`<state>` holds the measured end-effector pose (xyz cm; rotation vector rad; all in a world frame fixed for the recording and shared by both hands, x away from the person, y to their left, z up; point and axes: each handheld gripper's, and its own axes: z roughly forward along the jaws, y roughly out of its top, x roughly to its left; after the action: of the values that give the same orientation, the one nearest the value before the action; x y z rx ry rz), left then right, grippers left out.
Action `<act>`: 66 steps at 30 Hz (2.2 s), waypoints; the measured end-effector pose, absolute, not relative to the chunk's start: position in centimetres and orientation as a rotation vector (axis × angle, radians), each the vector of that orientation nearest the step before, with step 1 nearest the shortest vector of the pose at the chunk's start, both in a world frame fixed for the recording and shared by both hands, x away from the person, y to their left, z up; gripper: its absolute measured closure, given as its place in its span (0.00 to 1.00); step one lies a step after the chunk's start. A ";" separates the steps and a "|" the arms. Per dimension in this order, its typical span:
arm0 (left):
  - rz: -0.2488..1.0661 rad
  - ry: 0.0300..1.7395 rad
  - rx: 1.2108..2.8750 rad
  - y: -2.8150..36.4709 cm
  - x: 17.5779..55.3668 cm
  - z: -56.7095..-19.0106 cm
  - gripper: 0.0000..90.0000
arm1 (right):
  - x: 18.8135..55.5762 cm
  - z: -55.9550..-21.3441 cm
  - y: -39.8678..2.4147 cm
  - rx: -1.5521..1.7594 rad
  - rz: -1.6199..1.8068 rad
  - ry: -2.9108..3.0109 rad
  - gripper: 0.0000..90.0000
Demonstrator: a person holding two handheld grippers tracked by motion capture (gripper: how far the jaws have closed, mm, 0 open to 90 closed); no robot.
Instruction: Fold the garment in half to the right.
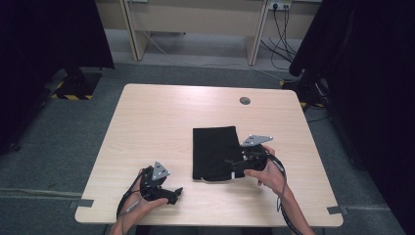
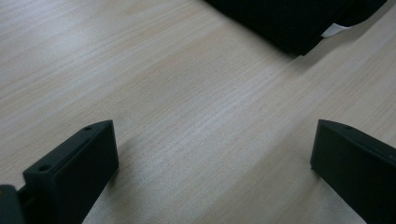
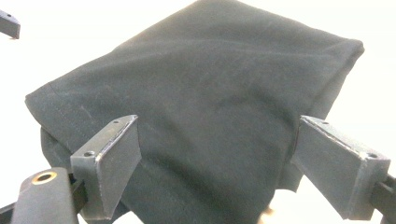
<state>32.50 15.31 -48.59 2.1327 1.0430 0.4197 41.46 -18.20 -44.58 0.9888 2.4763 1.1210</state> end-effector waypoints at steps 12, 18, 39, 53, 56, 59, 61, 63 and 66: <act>0.420 1.045 2.132 15.3 32.5 -48.6 0.00 | 40.4 -44.4 -19.4 1.004 1.122 2.459 0.17; 0.420 1.047 2.132 15.3 32.5 -48.6 0.00 | 40.0 -44.9 -20.2 1.023 1.113 2.455 0.17; 0.423 1.050 2.131 15.3 32.5 -48.6 0.00 | 37.6 -46.0 -22.6 1.054 1.108 2.446 0.17; 0.423 1.052 2.130 15.3 32.5 -48.6 0.00 | 36.7 -46.8 -23.9 1.101 1.098 2.441 0.17; 0.424 1.053 2.130 15.3 32.5 -48.6 0.00 | 36.4 -46.8 -24.0 1.100 1.085 2.439 0.17; 0.425 1.054 2.131 15.4 32.5 -48.6 0.00 | 36.2 -47.0 -24.1 1.097 1.080 2.447 0.17; 0.425 1.053 2.130 15.4 32.5 -48.6 0.00 | 36.0 -47.1 -24.2 1.099 1.074 2.447 0.17; 0.426 1.054 2.130 15.4 32.5 -48.6 0.00 | 35.8 -47.2 -24.3 1.099 1.072 2.448 0.17; 0.426 1.055 2.130 15.4 32.5 -48.6 0.00 | 35.6 -47.2 -24.6 1.101 1.077 2.445 0.17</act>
<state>32.53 15.36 -48.58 2.1304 1.0546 0.4259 35.57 -24.55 -47.18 1.1010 2.4455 1.0768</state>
